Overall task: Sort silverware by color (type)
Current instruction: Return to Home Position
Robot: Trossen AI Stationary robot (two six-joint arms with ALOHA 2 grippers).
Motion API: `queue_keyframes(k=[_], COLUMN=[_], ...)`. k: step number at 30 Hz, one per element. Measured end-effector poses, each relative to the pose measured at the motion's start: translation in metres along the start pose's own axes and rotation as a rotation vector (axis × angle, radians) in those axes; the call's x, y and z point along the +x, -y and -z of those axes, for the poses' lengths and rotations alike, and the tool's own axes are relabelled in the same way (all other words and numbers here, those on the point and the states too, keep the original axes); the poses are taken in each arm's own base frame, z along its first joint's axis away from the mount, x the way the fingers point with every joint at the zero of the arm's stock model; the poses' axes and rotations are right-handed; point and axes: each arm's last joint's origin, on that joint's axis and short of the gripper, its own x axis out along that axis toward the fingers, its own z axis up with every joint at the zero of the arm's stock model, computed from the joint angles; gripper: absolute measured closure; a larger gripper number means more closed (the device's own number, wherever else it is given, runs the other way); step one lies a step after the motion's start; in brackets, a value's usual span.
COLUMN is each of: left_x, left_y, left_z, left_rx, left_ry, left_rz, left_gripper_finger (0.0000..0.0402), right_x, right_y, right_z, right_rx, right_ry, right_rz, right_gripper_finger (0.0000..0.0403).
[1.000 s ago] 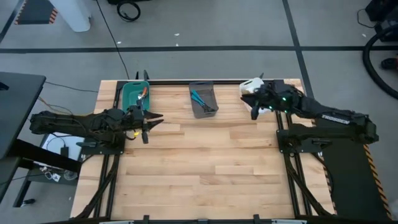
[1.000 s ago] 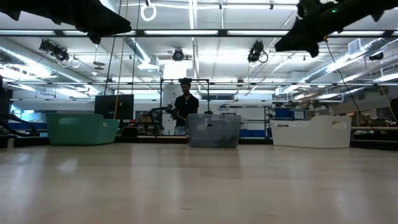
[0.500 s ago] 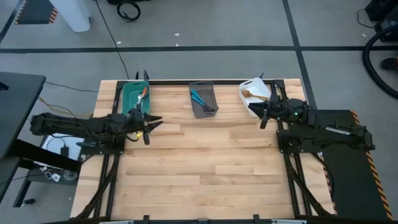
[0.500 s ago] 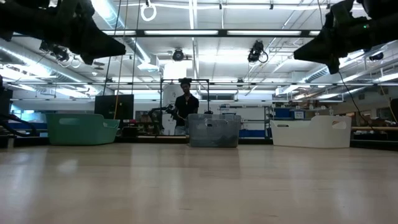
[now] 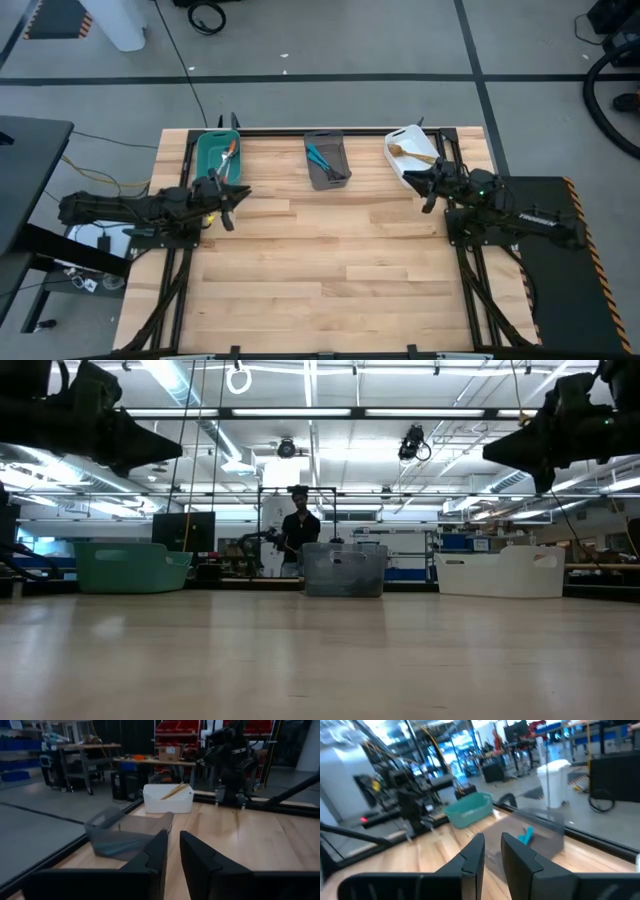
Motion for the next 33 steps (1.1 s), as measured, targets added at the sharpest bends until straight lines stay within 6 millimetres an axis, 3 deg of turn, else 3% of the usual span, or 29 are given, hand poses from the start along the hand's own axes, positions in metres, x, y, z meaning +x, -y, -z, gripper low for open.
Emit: queue_keyframes(k=[8,16,26,33], left_x=[-0.008,-0.011,-0.011,-0.011], left_y=[-0.004,-0.005,-0.004,-0.004], left_z=[0.011,0.018,0.019,0.020], left_rx=[0.021,0.036,0.045,0.051], left_ry=[0.055,0.063,0.054,0.049], left_rz=[0.009,0.034,0.048,0.047], left_gripper_finger=[0.0362,0.0363,0.0363,0.0363], right_x=[-0.005,-0.001,0.000,0.000], right_y=[-0.002,0.002,0.002,0.003], right_z=[0.003,0.014,0.021,0.023], right_rx=[0.015,0.034,0.090,0.219], right_ry=[0.093,0.140,0.052,0.023], right_rz=[-0.136,-0.120,-0.147,-0.145], right_gripper_finger=[0.0331,0.0331,0.0331,0.0331])
